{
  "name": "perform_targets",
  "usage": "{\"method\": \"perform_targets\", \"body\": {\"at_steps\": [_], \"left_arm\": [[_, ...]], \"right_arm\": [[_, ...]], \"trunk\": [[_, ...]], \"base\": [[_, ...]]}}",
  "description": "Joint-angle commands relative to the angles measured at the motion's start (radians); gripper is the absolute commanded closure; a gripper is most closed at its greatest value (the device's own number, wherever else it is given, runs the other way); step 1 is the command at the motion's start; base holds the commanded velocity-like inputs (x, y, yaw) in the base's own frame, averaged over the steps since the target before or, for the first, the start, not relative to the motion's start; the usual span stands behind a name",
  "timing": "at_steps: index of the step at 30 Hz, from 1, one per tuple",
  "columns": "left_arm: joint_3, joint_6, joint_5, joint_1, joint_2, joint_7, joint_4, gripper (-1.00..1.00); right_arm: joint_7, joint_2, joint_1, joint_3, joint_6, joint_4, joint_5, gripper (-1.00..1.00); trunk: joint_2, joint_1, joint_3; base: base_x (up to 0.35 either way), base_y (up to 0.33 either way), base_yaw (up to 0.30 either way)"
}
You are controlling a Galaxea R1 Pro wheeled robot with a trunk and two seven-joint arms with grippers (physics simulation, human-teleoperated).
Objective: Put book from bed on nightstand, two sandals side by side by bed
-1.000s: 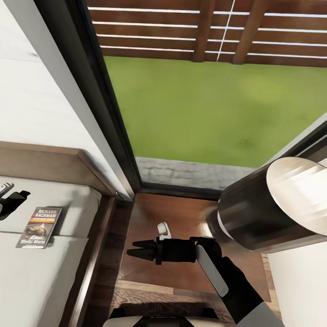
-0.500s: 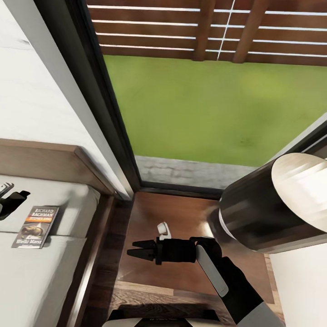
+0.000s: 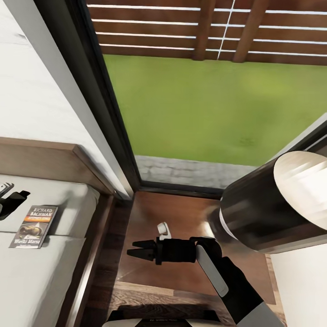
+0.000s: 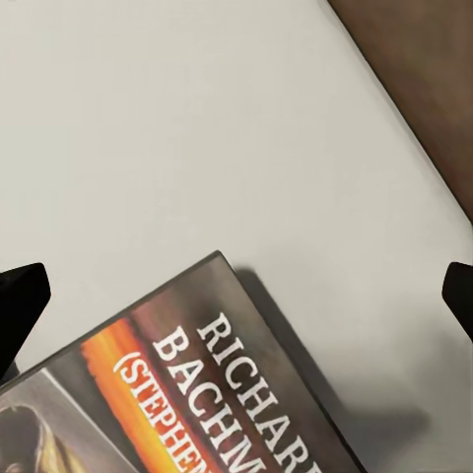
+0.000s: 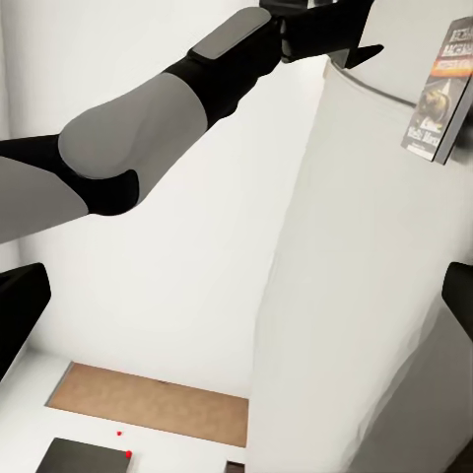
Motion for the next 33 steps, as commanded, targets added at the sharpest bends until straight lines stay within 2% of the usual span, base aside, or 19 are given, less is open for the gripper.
{"method": "perform_targets", "body": {"at_steps": [1, 10, 13, 19, 31, 33], "left_arm": [[0.002, 0.006, 0.01, 0.0, 0.0, 0.005, -0.001, -1.0], [0.002, 0.005, 0.01, 0.001, 0.0, 0.005, 0.0, -1.0], [0.003, -0.002, 0.01, 0.022, 0.001, 0.005, 0.004, -1.0], [0.003, -0.052, 0.01, 0.052, 0.004, 0.004, 0.011, -1.0], [0.003, -0.055, 0.01, 0.053, 0.004, 0.004, 0.011, -1.0], [0.003, -0.055, 0.01, 0.053, 0.004, 0.004, 0.011, -1.0]], "right_arm": [[0.0, 0.0, -0.001, 0.0, 0.006, 0.0, -0.005, -1.0], [0.0, 0.0, -0.001, 0.0, 0.006, 0.0, -0.005, -1.0], [0.0, 0.0, -0.001, 0.0, 0.006, 0.0, -0.005, -1.0], [0.0, 0.0, -0.001, 0.0, 0.006, 0.0, -0.005, -1.0], [0.0, 0.0, -0.001, 0.0, 0.006, 0.0, -0.005, -1.0], [0.0, 0.0, -0.001, 0.0, 0.006, 0.0, -0.005, -1.0]], "trunk": [[0.0, 0.0, -0.001], [0.0, 0.0, -0.001], [0.0, 0.0, -0.001], [0.0, 0.0, -0.001], [0.0, 0.0, -0.001], [-0.014, 0.008, -0.007]], "base": [[0.0, 0.0, 0.0], [0.0, 0.0, 0.0], [0.0, 0.0, 0.0], [0.0, 0.0, 0.0], [0.0, 0.0, 0.0], [0.0, 0.0, 0.0]]}}
